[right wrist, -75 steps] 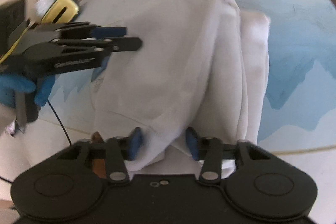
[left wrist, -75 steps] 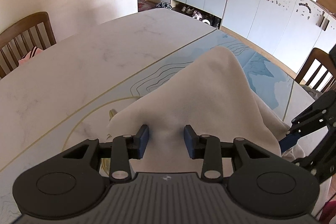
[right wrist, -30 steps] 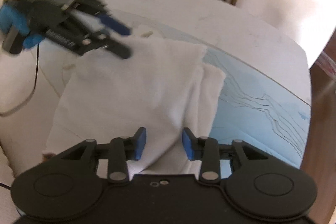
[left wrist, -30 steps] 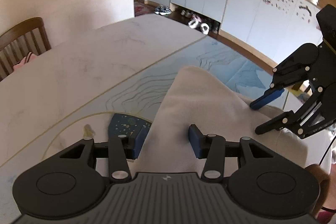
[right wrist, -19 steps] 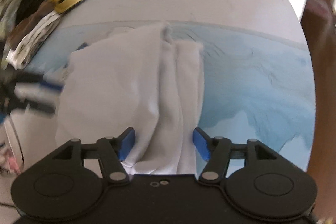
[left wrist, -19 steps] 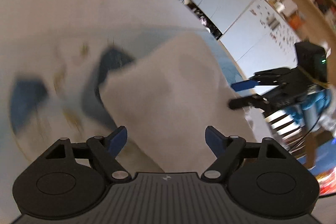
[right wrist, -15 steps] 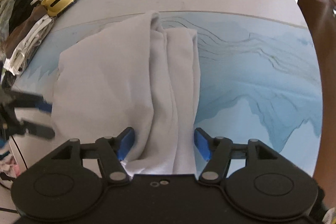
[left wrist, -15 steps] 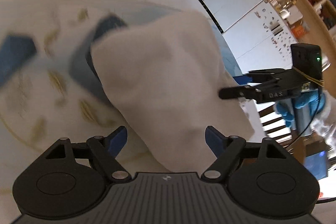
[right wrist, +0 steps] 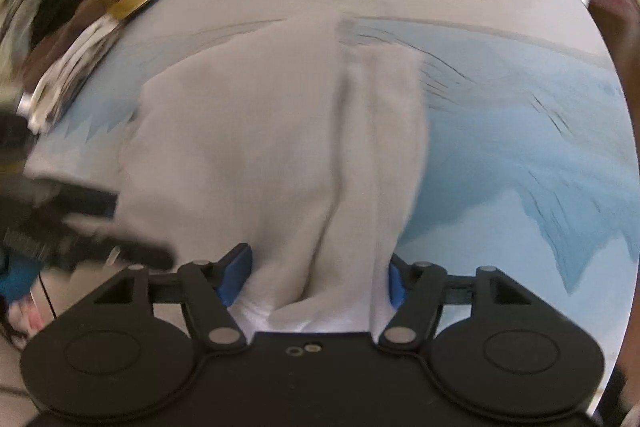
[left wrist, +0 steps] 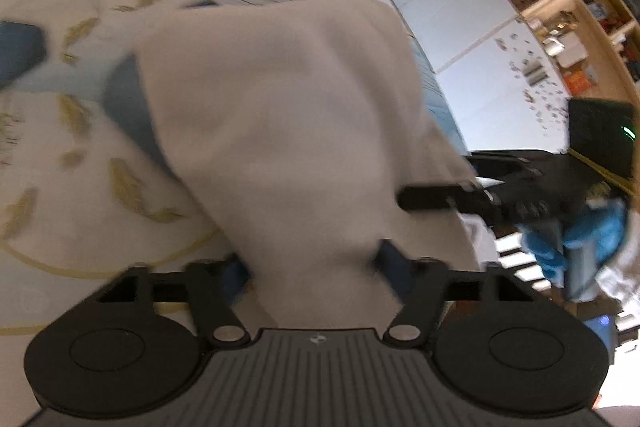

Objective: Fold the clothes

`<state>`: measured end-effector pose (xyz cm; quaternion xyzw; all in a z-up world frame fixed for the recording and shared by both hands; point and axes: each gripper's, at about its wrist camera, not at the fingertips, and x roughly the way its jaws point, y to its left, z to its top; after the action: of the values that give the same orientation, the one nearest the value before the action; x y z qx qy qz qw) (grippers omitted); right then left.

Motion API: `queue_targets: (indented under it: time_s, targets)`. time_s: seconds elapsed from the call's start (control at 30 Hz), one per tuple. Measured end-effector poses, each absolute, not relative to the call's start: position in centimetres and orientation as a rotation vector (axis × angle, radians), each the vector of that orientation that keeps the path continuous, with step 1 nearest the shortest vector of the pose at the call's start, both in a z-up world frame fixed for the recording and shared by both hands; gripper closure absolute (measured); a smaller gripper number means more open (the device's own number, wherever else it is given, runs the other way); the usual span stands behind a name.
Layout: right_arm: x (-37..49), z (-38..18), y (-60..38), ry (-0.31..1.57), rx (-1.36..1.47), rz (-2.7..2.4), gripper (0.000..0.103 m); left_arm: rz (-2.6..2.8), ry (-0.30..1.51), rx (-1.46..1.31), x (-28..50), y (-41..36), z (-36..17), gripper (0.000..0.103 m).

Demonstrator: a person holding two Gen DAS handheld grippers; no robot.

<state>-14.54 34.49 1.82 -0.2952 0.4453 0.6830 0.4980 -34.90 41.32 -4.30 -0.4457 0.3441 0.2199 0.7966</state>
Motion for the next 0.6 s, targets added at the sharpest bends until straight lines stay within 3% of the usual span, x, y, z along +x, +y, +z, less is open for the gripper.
queue_targets:
  time_s: [0.03,0.2,0.6]
  targets:
    - [-15.3,2.1,34.6,1.050,-0.732,1.677,0.000,0.484,0.718,-0.966,-35.4,41.8,-4.2,0.057]
    - [-18.1,3.2,36.9,0.942,-0.707,1.732,0.000,0.570,0.654,-0.927,-37.4,44.4,-3.3,0.063]
    - [-24.7,3.3,54.3,0.694,-0.701,1.802,0.000,0.757,0.648,-0.674,-39.8,58.4,0.5,0.064]
